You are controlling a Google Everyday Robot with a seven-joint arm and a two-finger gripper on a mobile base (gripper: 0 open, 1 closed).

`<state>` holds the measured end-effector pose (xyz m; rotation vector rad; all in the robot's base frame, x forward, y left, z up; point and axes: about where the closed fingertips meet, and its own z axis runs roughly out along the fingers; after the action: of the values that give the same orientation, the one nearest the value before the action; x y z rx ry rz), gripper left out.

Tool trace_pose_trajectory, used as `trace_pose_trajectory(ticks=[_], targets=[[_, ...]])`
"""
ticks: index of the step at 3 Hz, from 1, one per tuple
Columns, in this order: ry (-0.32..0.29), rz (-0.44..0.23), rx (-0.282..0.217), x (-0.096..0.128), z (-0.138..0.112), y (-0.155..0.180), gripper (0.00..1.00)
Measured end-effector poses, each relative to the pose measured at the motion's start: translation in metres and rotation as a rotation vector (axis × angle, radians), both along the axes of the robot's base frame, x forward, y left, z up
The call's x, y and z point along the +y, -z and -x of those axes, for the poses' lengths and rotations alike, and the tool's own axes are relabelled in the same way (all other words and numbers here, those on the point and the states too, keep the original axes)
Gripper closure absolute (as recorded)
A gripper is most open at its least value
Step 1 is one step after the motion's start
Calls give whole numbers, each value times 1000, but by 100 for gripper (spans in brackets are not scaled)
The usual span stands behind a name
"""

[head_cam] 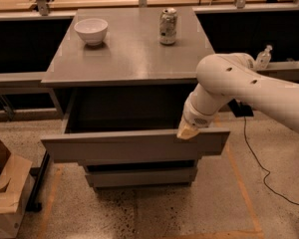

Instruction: Close top drawer

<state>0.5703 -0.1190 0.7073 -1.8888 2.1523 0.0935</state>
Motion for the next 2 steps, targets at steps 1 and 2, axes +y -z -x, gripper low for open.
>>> trace_pose_trajectory(ticks=[1,2], targets=[[0,0,-1,0,0,-4,100],[-7,-21,-96,12,-70,-3,100]])
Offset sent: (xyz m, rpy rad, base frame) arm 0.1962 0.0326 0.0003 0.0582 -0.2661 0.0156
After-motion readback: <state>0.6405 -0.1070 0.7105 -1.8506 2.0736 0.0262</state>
